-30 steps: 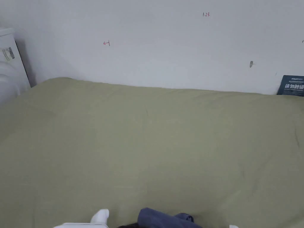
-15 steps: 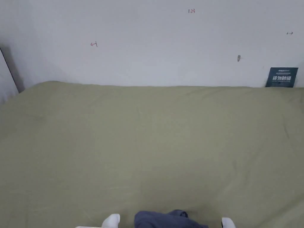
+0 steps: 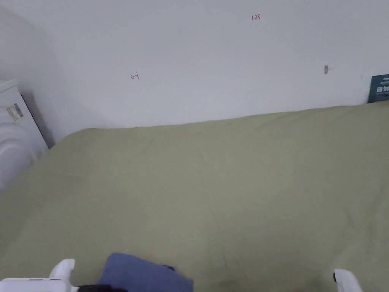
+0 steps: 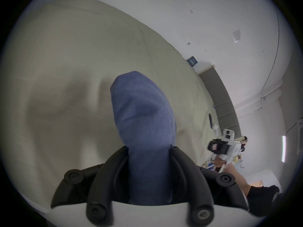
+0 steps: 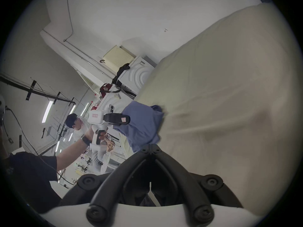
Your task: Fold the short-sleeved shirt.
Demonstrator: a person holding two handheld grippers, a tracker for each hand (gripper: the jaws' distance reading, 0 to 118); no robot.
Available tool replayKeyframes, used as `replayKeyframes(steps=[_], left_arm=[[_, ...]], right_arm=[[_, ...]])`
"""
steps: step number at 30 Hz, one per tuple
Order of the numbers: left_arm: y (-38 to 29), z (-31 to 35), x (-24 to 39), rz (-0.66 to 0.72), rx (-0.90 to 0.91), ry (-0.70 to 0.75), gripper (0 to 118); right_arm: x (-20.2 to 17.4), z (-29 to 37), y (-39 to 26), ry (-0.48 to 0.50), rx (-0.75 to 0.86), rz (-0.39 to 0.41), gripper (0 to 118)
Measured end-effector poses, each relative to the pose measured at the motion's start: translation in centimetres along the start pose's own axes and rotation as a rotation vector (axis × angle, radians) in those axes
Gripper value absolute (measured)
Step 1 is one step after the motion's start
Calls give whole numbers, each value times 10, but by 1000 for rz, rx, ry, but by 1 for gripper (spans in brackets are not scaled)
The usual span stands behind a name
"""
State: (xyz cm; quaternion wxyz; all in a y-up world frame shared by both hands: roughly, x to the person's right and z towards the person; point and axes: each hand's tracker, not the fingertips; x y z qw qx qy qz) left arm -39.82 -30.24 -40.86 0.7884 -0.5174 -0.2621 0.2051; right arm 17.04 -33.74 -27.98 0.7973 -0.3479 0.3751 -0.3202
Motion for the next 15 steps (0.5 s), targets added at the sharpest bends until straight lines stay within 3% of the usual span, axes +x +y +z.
replayKeyframes(steps=[3, 7, 12, 13, 14, 15], left_arm=[[22, 51, -62, -20, -45, 120, 29], [26, 118, -138, 74, -87, 255, 29], [-10, 148, -197, 195, -62, 301, 32], [-20, 148, -200, 224, -40, 243, 40], [-25, 149, -205, 243, 12, 194, 63], [-31, 149, -204, 263, 47, 215, 75]], right_arm=[[-14, -16, 3, 2, 0, 29, 1], [-32, -36, -3, 1, -18, 54, 1], [-43, -49, -14, -16, -48, 69, 1], [-44, -49, -15, -19, -53, 68, 1], [-45, -49, -15, -25, -59, 66, 1], [-47, -48, -16, -31, -62, 70, 1]])
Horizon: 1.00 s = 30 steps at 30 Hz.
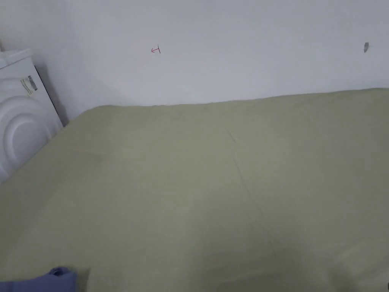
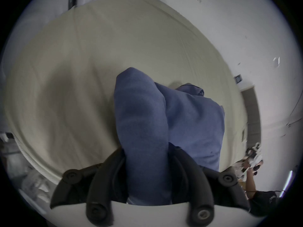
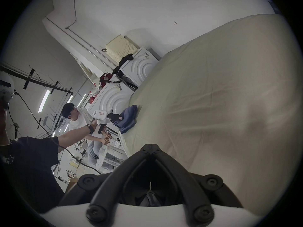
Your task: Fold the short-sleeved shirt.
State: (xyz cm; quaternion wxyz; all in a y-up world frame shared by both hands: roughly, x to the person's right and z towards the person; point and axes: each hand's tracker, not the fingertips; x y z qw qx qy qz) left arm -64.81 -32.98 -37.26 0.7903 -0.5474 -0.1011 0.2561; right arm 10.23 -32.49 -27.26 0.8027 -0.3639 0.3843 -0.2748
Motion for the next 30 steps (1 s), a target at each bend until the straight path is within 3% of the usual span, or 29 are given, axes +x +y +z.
replayKeyframes(steps=[3, 8, 12, 14, 16, 17, 18, 19, 20, 25, 30], left_arm=[[-15, 16, 14, 23, 82, -93, 84], [-23, 94, 73, -147, 283, 45, 84], [-36, 141, 150, -320, 431, 297, 84], [-56, 150, 216, -431, 556, 430, 83], [-76, 145, 267, -466, 631, 284, 82], [-89, 137, 294, -477, 649, 240, 79], [-99, 129, 315, -503, 664, 200, 66], [-110, 117, 332, -547, 692, 179, 37], [-126, 102, 359, -592, 704, 174, 0], [-177, 34, 428, -596, 716, 150, 0], [-228, -17, 468, -542, 780, 124, 0]], right_arm=[[-6, 9, 1, -1, 7, 3, 1], [-32, 49, 5, -25, 68, 84, 1], [-54, 87, 8, -231, 96, 187, 1], [-67, 103, 10, -323, 113, 255, 1], [-80, 115, 12, -400, 140, 323, 1], [-85, 120, 13, -414, 165, 334, 1], [-89, 125, 13, -410, 181, 350, 1], [-94, 130, 12, -409, 197, 356, 1], [-101, 135, 11, -418, 212, 349, 1], [-124, 149, 0, -566, 319, 416, 1], [-141, 148, -16, -895, 455, 479, 1]])
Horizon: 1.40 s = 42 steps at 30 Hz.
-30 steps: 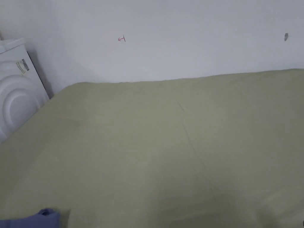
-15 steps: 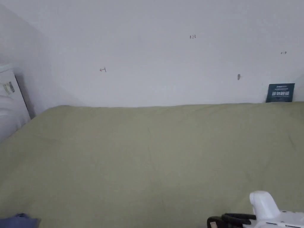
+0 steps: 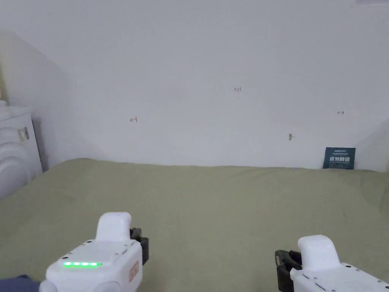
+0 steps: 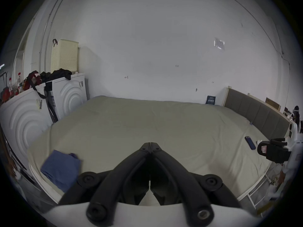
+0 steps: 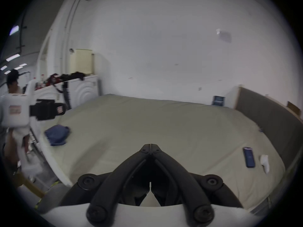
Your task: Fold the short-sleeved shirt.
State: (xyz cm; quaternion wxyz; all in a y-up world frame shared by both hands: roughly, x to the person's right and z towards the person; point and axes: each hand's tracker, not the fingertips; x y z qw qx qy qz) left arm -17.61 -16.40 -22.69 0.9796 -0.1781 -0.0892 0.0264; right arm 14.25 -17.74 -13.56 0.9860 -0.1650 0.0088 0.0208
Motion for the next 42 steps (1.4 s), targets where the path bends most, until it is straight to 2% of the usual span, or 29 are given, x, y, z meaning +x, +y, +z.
replayKeyframes(steps=[3, 5, 8, 9, 13, 29, 31, 32, 33, 34, 35, 36, 38, 39, 42], left_arm=[[-17, 7, 43, -20, 18, -24, 0], [-23, 14, 66, -41, 49, -66, 0], [-27, 16, 81, -146, 66, -27, 0], [-29, 18, 89, -152, 63, -27, 0], [-30, 15, 89, -101, 44, -42, 0], [-11, 20, 86, -114, 90, -13, 0], [-8, 19, 84, -100, 83, -22, 11], [-6, 19, 82, -90, 82, -27, 20], [-4, 18, 80, -86, 81, -28, 37], [-1, 18, 80, -88, 82, -29, 64], [3, 17, 81, -93, 82, -19, 98], [7, 17, 81, -98, 79, -10, 117], [16, 21, 78, -87, 120, -2, 118], [20, 27, 77, -75, 188, -8, 118], [28, 35, 76, -107, 230, 33, 118]], right_arm=[[0, 4, -12, -70, 23, -57, 1], [-2, 5, -21, -127, 31, -51, 1], [-1, 6, -29, -196, 18, -17, 1], [1, 6, -30, -206, 29, -30, 1], [3, 4, -25, -216, 39, -52, 1], [1, 5, -4, -262, 76, -40, 1], [1, 5, -2, -275, 79, -36, 3], [2, 5, -1, -281, 85, -33, 10], [2, 5, 2, -290, 88, -28, 26], [3, 6, 5, -300, 92, -26, 53], [4, 7, 8, -305, 99, -27, 96], [5, 7, 12, -304, 107, -30, 116], [8, 7, 21, -301, 110, -32, 118], [8, 13, 24, -293, 180, -25, 118], [9, 20, 31, -303, 187, -19, 118]])
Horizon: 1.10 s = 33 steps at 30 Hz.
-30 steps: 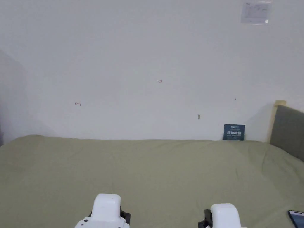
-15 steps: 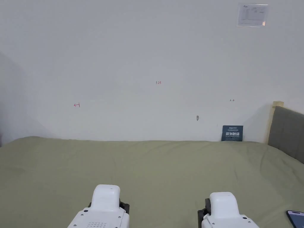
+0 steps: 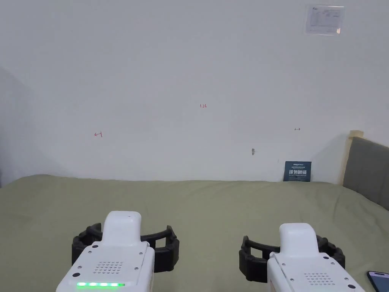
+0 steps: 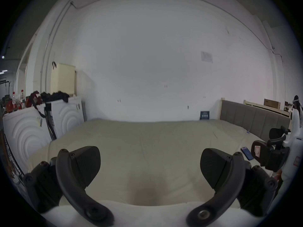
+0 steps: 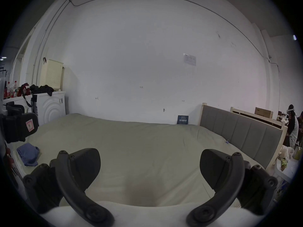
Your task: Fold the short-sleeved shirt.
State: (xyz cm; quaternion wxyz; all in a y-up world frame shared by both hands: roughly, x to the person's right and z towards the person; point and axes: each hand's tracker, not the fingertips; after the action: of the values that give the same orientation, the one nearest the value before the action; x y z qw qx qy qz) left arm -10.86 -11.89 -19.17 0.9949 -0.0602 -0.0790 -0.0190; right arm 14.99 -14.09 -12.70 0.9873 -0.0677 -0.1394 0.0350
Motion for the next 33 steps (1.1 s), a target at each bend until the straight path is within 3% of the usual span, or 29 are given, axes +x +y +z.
replayKeyframes(steps=[8, 14, 20, 33], left_arm=[[-19, -6, -5, 23, -62, -23, 118], [-27, -6, -7, 19, -81, -24, 118], [-17, -8, -14, 44, -72, -16, 118], [5, -6, -17, 29, -49, -13, 118]], right_arm=[[1, -1, -14, 5, -28, -22, 118], [9, -9, -28, 19, -90, -86, 118], [11, -5, -12, 83, -31, -81, 118], [4, -4, 15, 112, 47, -55, 118]])
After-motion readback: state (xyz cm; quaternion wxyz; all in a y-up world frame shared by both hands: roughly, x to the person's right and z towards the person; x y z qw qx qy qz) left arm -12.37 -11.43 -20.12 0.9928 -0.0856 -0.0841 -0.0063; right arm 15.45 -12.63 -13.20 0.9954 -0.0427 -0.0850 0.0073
